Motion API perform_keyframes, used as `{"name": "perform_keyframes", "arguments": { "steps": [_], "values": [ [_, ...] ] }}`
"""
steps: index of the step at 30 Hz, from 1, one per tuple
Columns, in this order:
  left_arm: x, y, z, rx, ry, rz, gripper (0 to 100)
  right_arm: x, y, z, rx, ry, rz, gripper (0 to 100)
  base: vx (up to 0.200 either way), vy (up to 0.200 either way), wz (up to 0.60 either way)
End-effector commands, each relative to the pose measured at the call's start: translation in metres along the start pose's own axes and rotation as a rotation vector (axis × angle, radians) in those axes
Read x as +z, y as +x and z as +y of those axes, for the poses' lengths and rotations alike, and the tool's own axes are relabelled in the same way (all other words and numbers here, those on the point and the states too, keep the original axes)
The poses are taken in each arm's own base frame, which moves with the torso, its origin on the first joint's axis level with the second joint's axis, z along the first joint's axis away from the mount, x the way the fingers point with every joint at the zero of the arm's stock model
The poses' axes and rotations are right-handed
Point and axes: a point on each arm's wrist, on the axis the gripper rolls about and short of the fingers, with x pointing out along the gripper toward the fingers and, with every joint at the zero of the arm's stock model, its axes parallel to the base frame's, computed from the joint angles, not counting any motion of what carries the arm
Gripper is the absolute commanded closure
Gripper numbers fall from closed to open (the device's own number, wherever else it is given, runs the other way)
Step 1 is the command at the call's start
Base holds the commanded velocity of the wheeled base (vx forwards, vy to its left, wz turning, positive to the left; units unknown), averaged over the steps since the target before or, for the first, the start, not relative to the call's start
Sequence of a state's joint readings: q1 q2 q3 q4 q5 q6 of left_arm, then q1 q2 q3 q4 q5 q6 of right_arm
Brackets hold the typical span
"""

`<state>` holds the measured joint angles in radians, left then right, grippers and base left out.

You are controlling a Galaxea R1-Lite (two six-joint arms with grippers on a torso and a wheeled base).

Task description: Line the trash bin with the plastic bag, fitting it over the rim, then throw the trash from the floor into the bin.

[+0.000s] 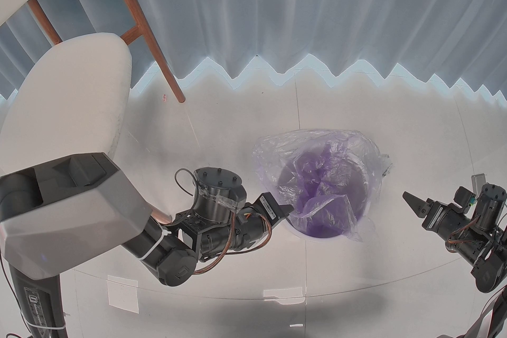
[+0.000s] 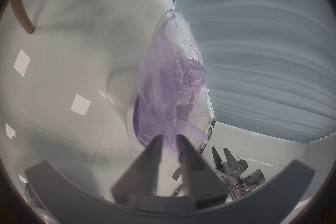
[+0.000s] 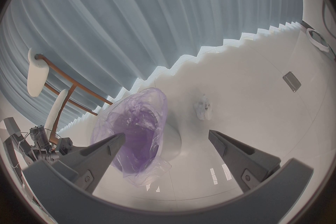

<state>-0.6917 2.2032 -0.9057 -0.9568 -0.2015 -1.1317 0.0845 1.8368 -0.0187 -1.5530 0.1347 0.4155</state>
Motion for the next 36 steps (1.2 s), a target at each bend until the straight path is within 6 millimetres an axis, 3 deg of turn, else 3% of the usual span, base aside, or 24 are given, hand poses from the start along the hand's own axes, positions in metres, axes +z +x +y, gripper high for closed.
{"name": "perform_keyframes", "arguments": {
  "steps": [1, 4, 7, 9, 14, 18, 24, 33, 36],
  "values": [
    [0.000, -0.003, 0.003, 0.010, -0.004, -0.001, 100, -0.001, 0.000, 0.000, 0.001, 0.000, -0.001, 0, 0.000, 0.000, 0.00],
    [-0.005, -0.019, -0.005, 0.010, -0.001, 0.009, 100, 0.001, -0.001, 0.000, 0.000, 0.000, -0.010, 0, 0.000, 0.000, 0.00],
    [-0.011, -0.030, -0.001, 0.042, 0.003, 0.032, 100, 0.001, -0.002, -0.002, -0.007, 0.002, -0.013, 0, 0.000, 0.000, 0.00],
    [-0.022, -0.051, 0.012, 0.123, 0.035, 0.075, 100, 0.000, -0.004, -0.004, -0.019, 0.008, -0.004, 0, 0.000, 0.000, 0.00],
    [-0.016, -0.065, 0.034, 0.227, 0.007, 0.065, 100, 0.000, -0.004, -0.005, -0.024, 0.008, -0.007, 0, 0.000, 0.000, 0.00],
    [-0.017, -0.060, 0.046, 0.305, 0.003, 0.028, 100, 0.001, -0.004, -0.005, -0.025, 0.008, -0.009, 0, 0.000, 0.000, 0.00],
    [-0.014, -0.034, 0.074, 0.406, 0.139, -0.014, 100, 0.000, -0.004, -0.003, -0.014, 0.000, -0.003, 0, 0.000, 0.000, 0.00],
    [-0.008, -0.024, 0.067, 0.370, 0.175, -0.036, 100, -0.023, 0.000, 0.023, 0.093, -0.001, 0.135, 0, 0.000, 0.000, 0.00],
    [-0.007, -0.025, 0.067, 0.370, 0.173, -0.040, 100, -0.042, -0.001, 0.036, 0.129, 0.012, 0.269, 0, 0.000, 0.000, 0.00]
  ]
}}
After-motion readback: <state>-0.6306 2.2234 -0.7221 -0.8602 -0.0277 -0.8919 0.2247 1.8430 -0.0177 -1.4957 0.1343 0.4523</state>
